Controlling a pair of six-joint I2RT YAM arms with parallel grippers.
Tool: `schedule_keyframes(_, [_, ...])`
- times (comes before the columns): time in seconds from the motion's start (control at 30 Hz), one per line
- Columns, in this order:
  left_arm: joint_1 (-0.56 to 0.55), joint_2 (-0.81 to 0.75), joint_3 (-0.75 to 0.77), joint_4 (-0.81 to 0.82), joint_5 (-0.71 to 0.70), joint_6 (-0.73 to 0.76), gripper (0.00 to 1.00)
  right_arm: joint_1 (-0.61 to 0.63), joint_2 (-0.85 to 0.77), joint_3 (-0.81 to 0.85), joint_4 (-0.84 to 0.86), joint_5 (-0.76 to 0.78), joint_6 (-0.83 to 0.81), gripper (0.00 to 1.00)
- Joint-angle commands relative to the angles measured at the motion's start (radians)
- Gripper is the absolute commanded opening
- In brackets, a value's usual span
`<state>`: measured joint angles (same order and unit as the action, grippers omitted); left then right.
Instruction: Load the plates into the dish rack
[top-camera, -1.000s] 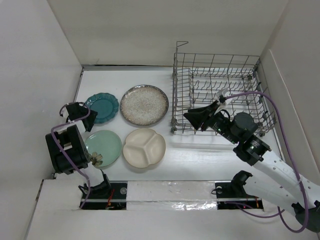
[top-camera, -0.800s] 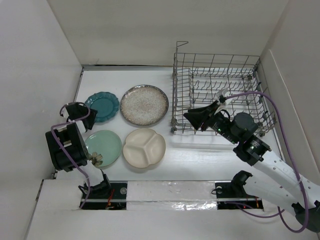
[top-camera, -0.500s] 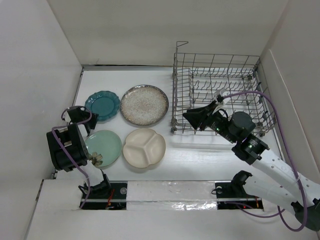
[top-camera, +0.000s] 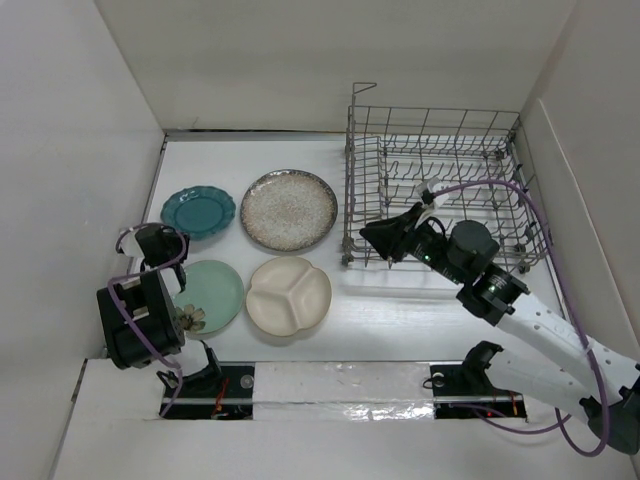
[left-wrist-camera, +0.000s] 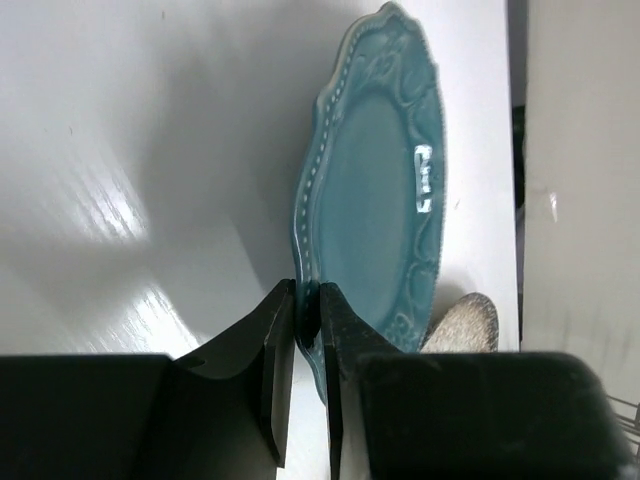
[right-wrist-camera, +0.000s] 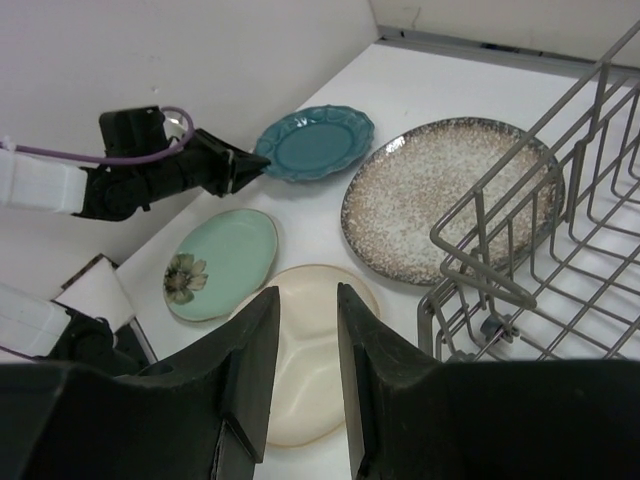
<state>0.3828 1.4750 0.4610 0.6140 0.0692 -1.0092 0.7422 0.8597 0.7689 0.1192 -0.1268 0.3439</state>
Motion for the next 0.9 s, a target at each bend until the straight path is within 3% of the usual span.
schedule_keyframes(0.0, [0.011,-0.114,-0.008,0.081,-0.104,0.03,0.0,0.022,0.018,0.02,0.042,0.004,-0.016,0.35])
schedule_keyframes(0.13, [0.011,-0.194,0.037,0.023,-0.138,0.101,0.0,0.04,0.051,0.033,0.042,0.009,-0.02,0.34])
schedule_keyframes(0.27, [0.011,-0.289,0.047,0.032,-0.124,0.144,0.0,0.051,0.084,0.062,0.037,-0.017,-0.013,0.15])
schedule_keyframes(0.47, [0.011,-0.36,0.059,0.05,-0.094,0.188,0.0,0.072,0.14,0.099,0.066,-0.06,0.029,0.15])
schedule_keyframes(0.53, [0.011,-0.375,0.057,0.064,-0.075,0.19,0.0,0.072,0.165,0.116,0.071,-0.062,0.036,0.17])
schedule_keyframes(0.7, [0.011,-0.435,0.083,0.046,-0.029,0.213,0.0,0.112,0.294,0.229,0.089,-0.074,0.047,0.39])
schedule_keyframes(0.87, [0.011,-0.463,0.053,0.049,-0.011,0.215,0.0,0.112,0.569,0.383,0.144,-0.131,0.118,0.47])
